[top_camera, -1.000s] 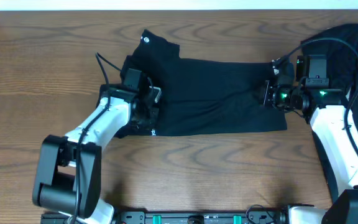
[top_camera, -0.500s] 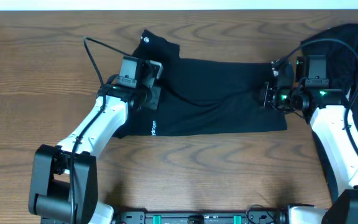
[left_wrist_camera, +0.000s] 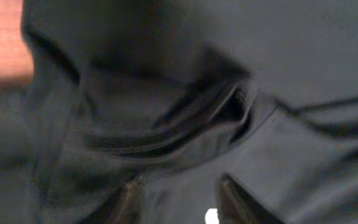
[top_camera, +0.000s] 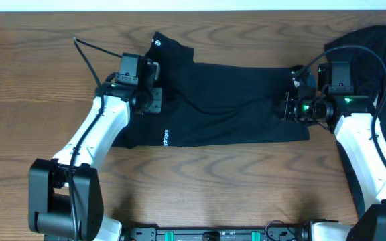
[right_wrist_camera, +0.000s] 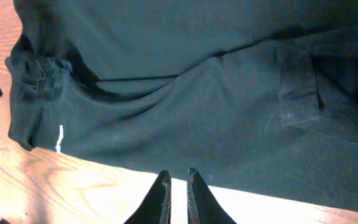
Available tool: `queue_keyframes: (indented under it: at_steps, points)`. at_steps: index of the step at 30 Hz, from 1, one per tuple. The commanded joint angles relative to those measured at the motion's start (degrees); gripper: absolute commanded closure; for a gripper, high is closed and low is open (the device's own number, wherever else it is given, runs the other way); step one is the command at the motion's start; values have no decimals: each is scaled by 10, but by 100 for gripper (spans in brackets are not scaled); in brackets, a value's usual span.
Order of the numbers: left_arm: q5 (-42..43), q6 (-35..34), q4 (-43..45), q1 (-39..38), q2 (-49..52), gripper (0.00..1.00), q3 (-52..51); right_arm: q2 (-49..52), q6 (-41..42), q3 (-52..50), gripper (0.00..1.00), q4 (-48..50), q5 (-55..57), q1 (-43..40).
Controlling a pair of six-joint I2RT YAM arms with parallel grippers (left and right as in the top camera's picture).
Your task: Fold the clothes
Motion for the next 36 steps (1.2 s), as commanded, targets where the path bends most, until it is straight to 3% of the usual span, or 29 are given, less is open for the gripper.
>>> queue_keyframes:
  at_steps: [1, 3, 4, 18, 29, 36]
  points:
    - [-4, 5, -23, -2, 2, 80, 0, -9, -10, 10, 90, 0, 2, -3]
    - [-5, 9, -15, -2, 10, 92, -12, -9, -10, 10, 91, 0, 2, -3]
    - [-4, 10, -8, -3, 16, 94, -19, -10, -10, 10, 90, 0, 2, -3]
    - [24, 26, 70, -4, 120, 94, -27, -9, -10, 10, 89, -5, 30, -3]
    - [-7, 26, 238, -4, 120, 95, -23, -9, -10, 10, 89, -11, 30, -3]
    - [-7, 20, 174, -4, 104, 94, 39, -9, -10, 10, 89, -13, 30, -3]
